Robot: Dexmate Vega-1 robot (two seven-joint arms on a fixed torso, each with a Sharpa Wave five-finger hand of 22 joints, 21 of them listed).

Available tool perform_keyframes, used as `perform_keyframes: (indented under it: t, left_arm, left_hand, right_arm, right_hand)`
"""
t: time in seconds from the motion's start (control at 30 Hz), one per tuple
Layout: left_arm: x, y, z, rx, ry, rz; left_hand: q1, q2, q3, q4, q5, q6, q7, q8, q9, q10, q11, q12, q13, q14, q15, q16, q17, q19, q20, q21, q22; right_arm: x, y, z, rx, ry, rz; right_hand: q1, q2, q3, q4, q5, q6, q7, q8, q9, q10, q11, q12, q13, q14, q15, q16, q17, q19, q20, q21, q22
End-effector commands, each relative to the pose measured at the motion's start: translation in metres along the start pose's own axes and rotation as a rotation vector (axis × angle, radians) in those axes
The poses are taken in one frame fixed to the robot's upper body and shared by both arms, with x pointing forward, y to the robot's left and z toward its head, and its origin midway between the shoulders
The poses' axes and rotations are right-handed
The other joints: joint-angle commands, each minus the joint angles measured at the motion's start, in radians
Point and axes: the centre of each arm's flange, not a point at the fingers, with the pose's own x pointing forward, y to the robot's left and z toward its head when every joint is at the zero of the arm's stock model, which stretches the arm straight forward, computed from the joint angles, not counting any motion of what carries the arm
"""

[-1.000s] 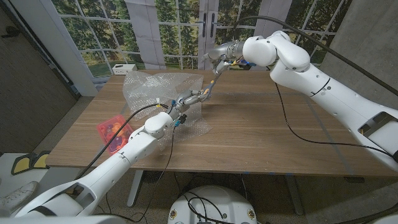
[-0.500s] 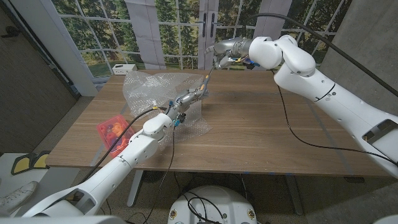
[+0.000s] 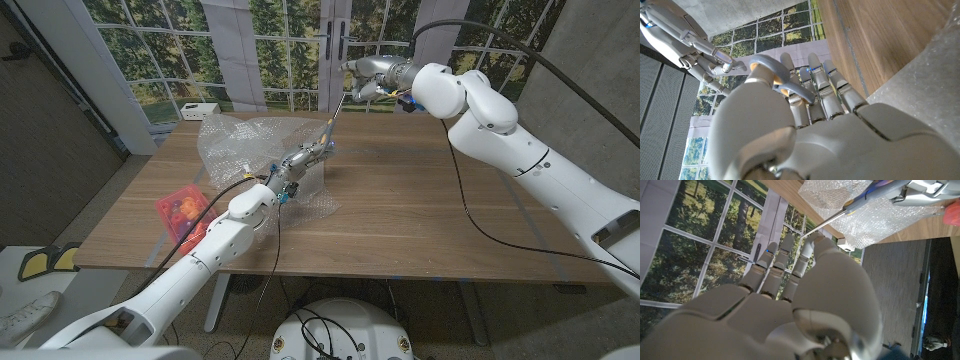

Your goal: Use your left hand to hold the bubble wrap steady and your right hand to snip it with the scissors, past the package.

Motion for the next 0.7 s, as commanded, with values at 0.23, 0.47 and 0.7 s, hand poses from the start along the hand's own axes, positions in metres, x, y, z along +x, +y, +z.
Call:
perform_keyframes:
  t: [0.23, 0.47, 0.7]
  left_arm:
    - [-0.003, -0.001, 0.015, -0.103, -0.066, 0.005]
    - [0.000, -0.005, 0.015, -0.128, -0.063, -0.005]
    - [0.003, -0.006, 0.009, -0.176, -0.061, -0.029]
  left_hand:
    - [0.063, 0.073, -0.003, 0.008, -0.002, -0.016, -0.048, -0.007, -0.005, 0.075, -0.141, -0.015, 0.015, -0.039, -0.151, -0.010, 0.016, -0.040, -0.005, 0.005, 0.010]
    - [0.059, 0.080, -0.015, 0.014, 0.000, -0.027, -0.068, -0.014, -0.012, 0.069, -0.146, -0.012, 0.033, -0.046, -0.153, 0.005, 0.041, -0.058, -0.001, 0.008, 0.015]
    - [0.059, 0.082, -0.044, 0.020, 0.007, -0.035, -0.088, -0.029, -0.024, 0.041, -0.160, 0.019, 0.097, -0.028, -0.148, 0.057, 0.117, -0.088, 0.005, 0.023, 0.029]
  right_arm:
    - [-0.009, 0.010, -0.039, 0.185, 0.145, -0.039]
    - [-0.010, 0.015, -0.053, 0.234, 0.188, -0.040]
    - [-0.009, 0.018, -0.057, 0.249, 0.190, -0.046]
  right_hand:
    - [-0.064, 0.007, -0.006, 0.044, -0.010, 0.009, -0.008, 0.003, 0.002, 0.000, 0.011, -0.001, -0.020, 0.004, -0.144, -0.014, -0.004, -0.010, -0.007, 0.002, 0.005]
    - [-0.080, 0.008, -0.008, 0.053, -0.015, 0.013, -0.012, 0.003, 0.003, -0.003, 0.010, 0.002, -0.016, 0.001, -0.153, -0.016, 0.000, -0.014, -0.014, 0.001, 0.006]
    - [-0.089, 0.009, -0.007, 0.059, -0.019, 0.024, -0.013, 0.006, 0.003, 0.005, 0.013, 0.005, -0.018, -0.002, -0.155, -0.019, 0.002, -0.014, -0.014, 0.002, 0.006]
